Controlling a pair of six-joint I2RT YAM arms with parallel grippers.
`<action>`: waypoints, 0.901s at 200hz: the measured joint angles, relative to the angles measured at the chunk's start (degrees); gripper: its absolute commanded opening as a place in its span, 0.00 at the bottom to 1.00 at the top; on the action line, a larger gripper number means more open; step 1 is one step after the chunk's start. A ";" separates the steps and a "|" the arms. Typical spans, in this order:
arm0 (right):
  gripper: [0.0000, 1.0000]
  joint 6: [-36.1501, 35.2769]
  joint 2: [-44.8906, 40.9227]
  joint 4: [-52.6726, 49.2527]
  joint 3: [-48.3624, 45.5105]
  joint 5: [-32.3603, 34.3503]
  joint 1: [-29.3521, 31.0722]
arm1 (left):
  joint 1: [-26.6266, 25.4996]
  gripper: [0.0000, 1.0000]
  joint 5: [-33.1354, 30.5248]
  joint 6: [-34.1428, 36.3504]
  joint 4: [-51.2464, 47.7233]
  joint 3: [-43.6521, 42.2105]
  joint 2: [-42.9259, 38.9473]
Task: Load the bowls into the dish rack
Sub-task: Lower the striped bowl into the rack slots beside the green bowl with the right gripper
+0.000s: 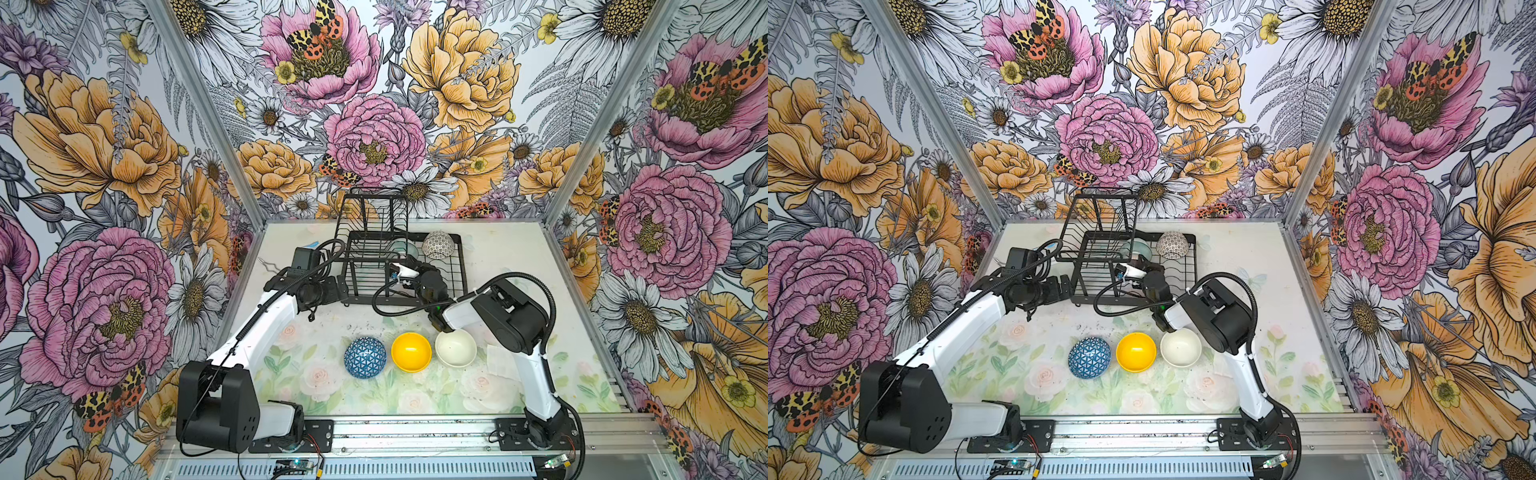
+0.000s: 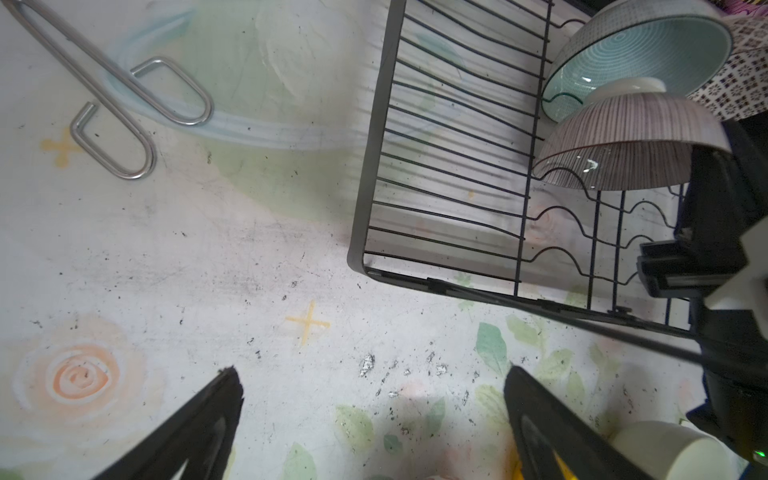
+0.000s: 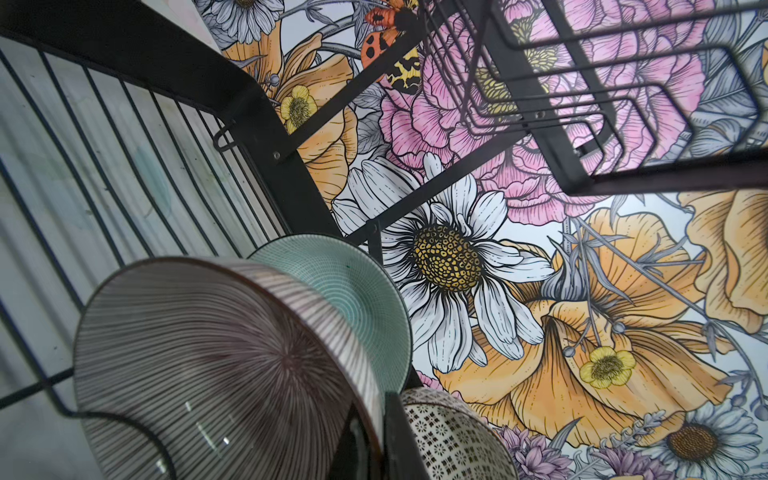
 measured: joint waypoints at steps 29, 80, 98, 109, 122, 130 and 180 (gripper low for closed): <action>0.07 0.37 -0.13 -0.39 -0.02 0.02 0.00 | 0.00 0.99 -0.02 -0.02 0.00 0.00 0.00; 0.31 0.92 -0.42 0.04 -0.02 0.02 0.00 | 0.00 0.99 -0.02 0.00 0.00 0.00 0.00; 0.39 1.40 -1.01 0.79 -0.02 0.07 0.00 | 0.00 0.99 -0.02 0.00 0.00 0.00 -0.02; 0.43 1.33 -1.33 1.07 -0.07 0.04 0.00 | 0.00 0.99 -0.02 0.00 0.00 0.00 -0.13; 0.51 1.42 -1.66 1.60 -0.35 0.07 0.00 | 0.00 0.99 0.00 0.00 -0.02 0.00 -0.50; 0.56 1.46 -1.90 1.75 -0.63 0.02 0.00 | 0.00 0.99 -0.02 -0.02 -0.02 0.00 -0.87; 0.90 1.86 -4.72 2.08 -3.13 0.15 0.00 | -0.02 0.99 -0.02 -0.02 0.00 0.00 -2.32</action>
